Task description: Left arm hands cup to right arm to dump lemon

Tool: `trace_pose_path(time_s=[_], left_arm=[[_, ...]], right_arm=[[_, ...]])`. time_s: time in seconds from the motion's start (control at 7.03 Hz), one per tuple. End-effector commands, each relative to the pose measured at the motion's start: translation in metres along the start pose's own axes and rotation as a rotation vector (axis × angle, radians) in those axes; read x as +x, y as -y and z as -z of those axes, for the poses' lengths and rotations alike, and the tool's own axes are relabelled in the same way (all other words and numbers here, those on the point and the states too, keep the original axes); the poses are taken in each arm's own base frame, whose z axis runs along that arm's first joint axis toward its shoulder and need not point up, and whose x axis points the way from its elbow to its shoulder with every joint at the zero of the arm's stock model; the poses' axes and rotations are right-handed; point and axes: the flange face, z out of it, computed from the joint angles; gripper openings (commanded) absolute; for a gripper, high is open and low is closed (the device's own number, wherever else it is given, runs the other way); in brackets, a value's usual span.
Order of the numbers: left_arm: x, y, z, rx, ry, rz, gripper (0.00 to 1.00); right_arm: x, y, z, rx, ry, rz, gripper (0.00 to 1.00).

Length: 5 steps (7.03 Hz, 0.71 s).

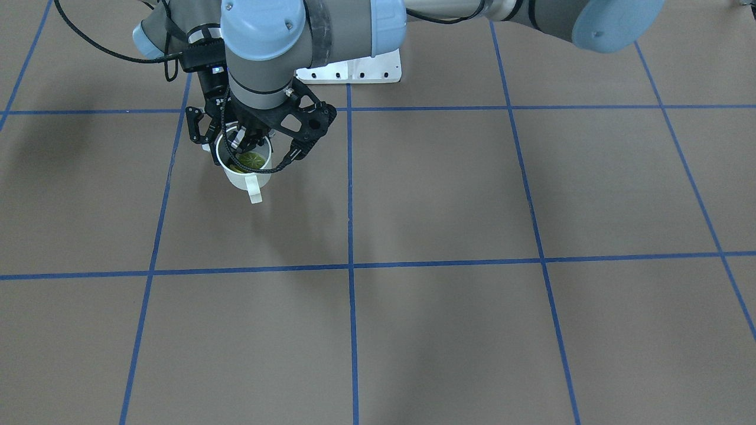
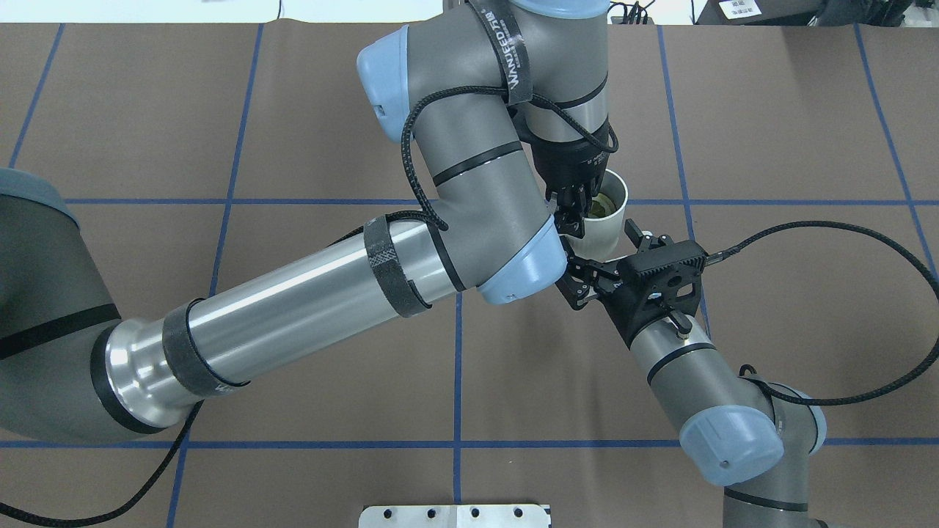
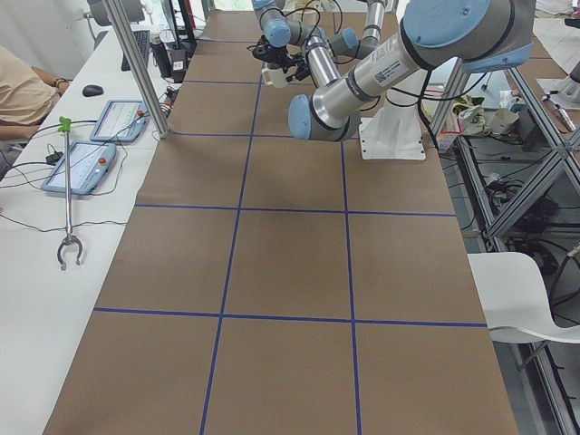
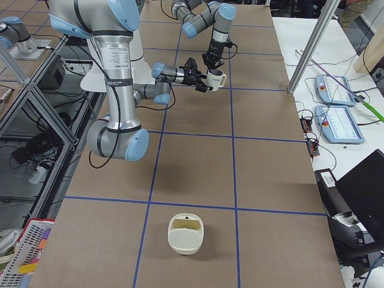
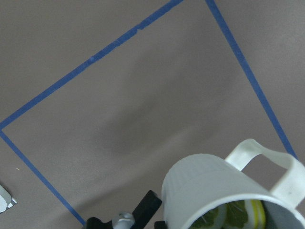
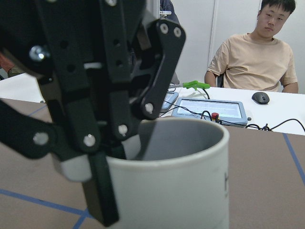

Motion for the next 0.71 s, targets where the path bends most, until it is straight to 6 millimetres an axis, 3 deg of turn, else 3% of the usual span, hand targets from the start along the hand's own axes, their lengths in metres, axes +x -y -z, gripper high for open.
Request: trace_pose_path(time_s=[0.0, 0.57], left_arm=[[-0.0028, -0.0052, -0.0034, -0.005, 0.005, 0.002, 0.0], [-0.0086, -0.014, -0.0035, -0.015, 0.005, -0.002, 0.0]], right_arm=[[-0.0003, -0.0003, 0.0002, 0.0, 0.001, -0.001, 0.99], [0.0, -0.0018, 0.0004, -0.002, 0.001, 0.001, 0.99]])
